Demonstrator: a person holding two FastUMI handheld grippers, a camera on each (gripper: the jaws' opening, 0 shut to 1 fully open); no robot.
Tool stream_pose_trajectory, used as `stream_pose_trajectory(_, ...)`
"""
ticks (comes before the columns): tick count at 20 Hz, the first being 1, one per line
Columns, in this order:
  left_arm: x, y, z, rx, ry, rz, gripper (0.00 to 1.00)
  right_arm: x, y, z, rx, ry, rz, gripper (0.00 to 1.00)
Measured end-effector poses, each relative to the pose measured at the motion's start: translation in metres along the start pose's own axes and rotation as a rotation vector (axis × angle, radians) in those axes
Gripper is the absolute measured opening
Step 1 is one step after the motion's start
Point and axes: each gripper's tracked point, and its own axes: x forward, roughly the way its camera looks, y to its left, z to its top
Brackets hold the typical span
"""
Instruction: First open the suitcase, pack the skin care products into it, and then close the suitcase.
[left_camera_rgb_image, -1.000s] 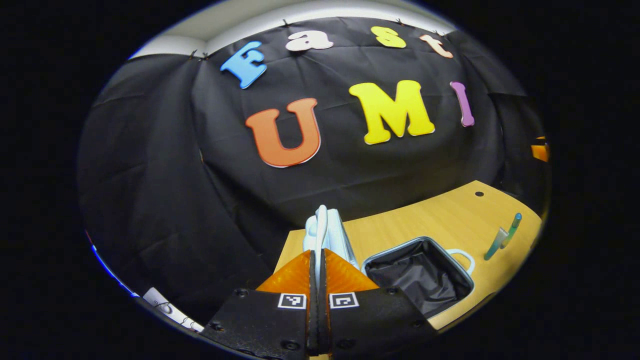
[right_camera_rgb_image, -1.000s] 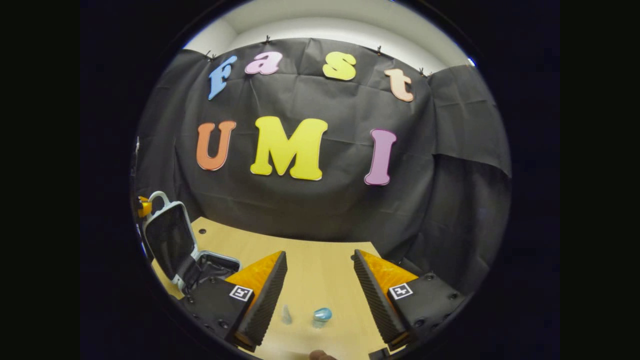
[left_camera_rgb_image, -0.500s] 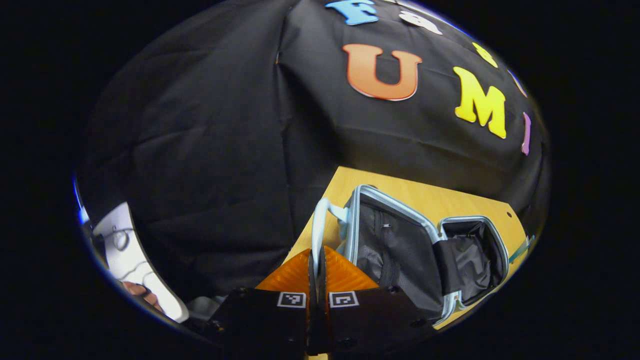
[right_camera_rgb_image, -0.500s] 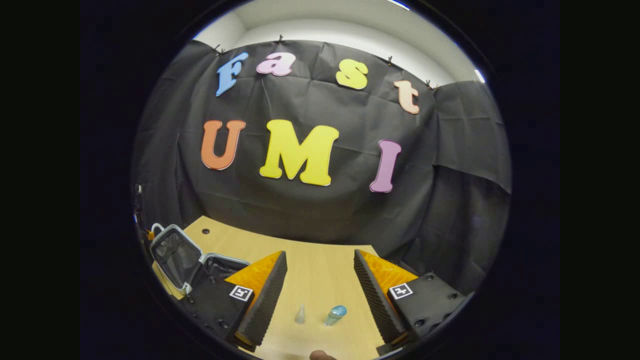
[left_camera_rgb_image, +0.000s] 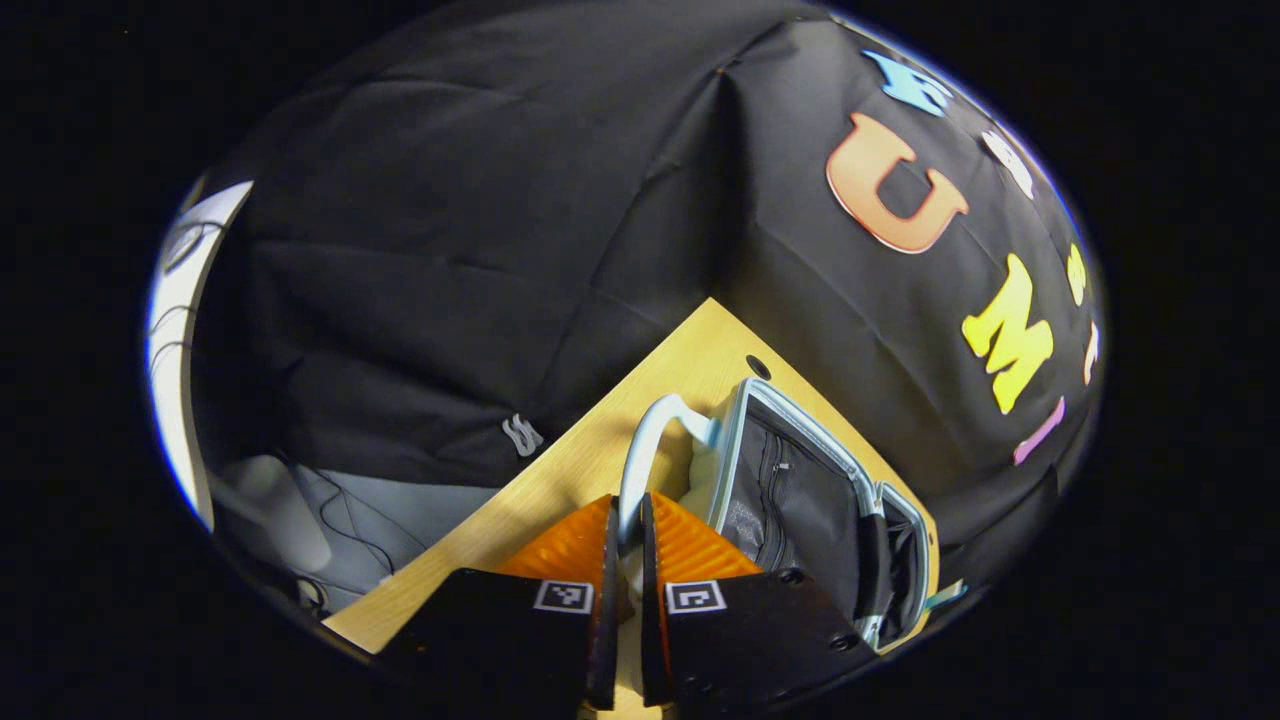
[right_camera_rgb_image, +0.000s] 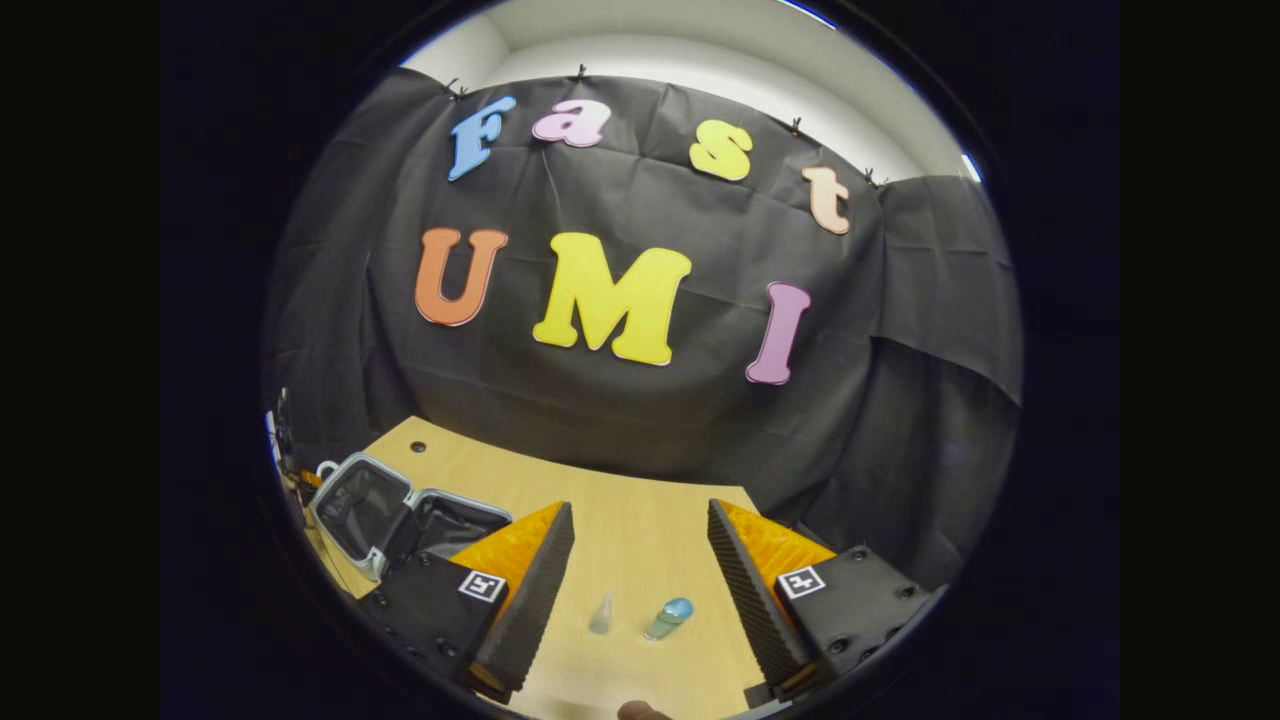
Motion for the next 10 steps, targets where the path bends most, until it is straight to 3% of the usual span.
stream_pose_trajectory(2, -0.008, -0.009, 0.006, -0.018, -0.026, -0.018, 0.22, -0.002, -0.003, 0.002, 0.013, -0.013, 0.013, 0.80)
stream_pose_trajectory(3, -0.012, -0.011, 0.009, -0.027, -0.032, -0.014, 0.21, -0.003, -0.008, 0.004, 0.010, -0.021, 0.014, 0.80)
stream_pose_trajectory(4, -0.016, -0.011, 0.010, -0.029, -0.036, -0.001, 0.51, -0.002, -0.013, 0.004, 0.010, -0.029, 0.016, 0.80)
stream_pose_trajectory(5, -0.022, -0.014, 0.015, -0.028, -0.049, 0.003, 0.46, -0.002, -0.016, 0.005, 0.011, -0.033, 0.019, 0.80)
stream_pose_trajectory(6, -0.031, -0.024, 0.021, -0.017, -0.076, -0.013, 0.47, -0.001, -0.022, 0.003, 0.013, -0.035, 0.021, 0.80)
stream_pose_trajectory(7, -0.041, -0.037, 0.031, 0.004, -0.119, -0.036, 0.41, 0.000, -0.027, 0.002, 0.019, -0.035, 0.025, 0.80)
stream_pose_trajectory(8, -0.053, -0.052, 0.038, 0.039, -0.152, -0.054, 0.48, -0.001, -0.032, 0.000, 0.026, -0.032, 0.029, 0.80)
stream_pose_trajectory(10, -0.072, -0.080, 0.040, 0.124, -0.168, -0.072, 0.79, 0.002, -0.045, -0.007, 0.038, -0.026, 0.037, 0.80)
